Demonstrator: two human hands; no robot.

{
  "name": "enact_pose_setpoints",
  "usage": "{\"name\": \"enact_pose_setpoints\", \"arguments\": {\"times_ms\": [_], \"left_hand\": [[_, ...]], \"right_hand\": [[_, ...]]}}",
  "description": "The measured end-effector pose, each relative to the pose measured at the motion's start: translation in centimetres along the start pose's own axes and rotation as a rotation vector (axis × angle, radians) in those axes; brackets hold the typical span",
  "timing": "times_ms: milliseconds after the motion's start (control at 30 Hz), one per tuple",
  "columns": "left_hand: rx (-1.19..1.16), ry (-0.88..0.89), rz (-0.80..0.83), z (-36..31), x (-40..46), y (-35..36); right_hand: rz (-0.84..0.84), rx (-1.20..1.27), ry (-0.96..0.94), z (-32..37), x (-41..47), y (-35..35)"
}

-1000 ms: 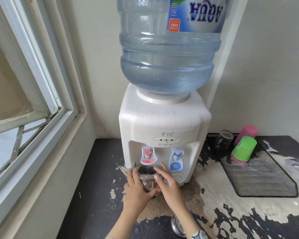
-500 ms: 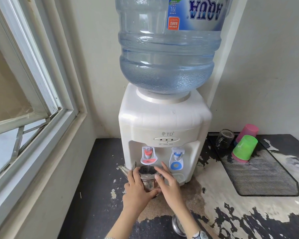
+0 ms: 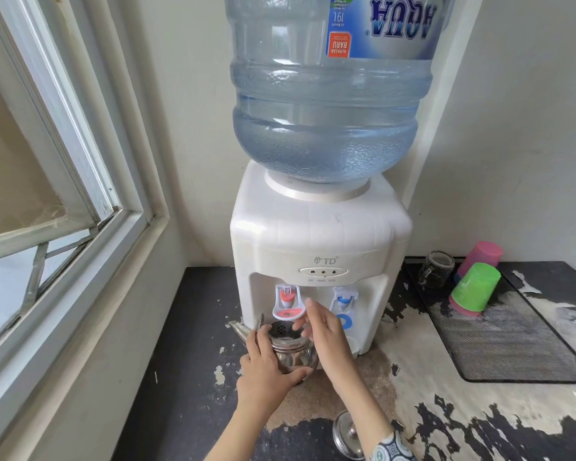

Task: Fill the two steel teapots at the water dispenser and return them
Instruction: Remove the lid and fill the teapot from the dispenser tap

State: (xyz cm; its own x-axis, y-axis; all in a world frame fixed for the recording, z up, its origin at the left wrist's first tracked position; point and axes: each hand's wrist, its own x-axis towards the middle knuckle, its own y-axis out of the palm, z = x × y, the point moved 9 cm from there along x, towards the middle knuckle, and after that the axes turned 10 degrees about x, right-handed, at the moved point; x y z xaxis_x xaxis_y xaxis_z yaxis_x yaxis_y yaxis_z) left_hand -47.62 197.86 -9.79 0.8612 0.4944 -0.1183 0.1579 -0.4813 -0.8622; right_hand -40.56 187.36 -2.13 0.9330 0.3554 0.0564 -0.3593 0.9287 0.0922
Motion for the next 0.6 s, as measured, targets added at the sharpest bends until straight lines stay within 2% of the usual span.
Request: {"name": "enact_pose_setpoints", "arguments": {"times_ms": [367,600], "left_hand": [[-0.012,0.002,-0.013,-0.02,-0.16,-0.12],[-0.025,0.006,-0.017,-0.1,-0.23,-0.16]], "right_hand": [[0.108,0.049,0.177,-0.41,0.02,0.43],[0.139,0.07,0.163,-0.62,-0.24,0.45]]}}
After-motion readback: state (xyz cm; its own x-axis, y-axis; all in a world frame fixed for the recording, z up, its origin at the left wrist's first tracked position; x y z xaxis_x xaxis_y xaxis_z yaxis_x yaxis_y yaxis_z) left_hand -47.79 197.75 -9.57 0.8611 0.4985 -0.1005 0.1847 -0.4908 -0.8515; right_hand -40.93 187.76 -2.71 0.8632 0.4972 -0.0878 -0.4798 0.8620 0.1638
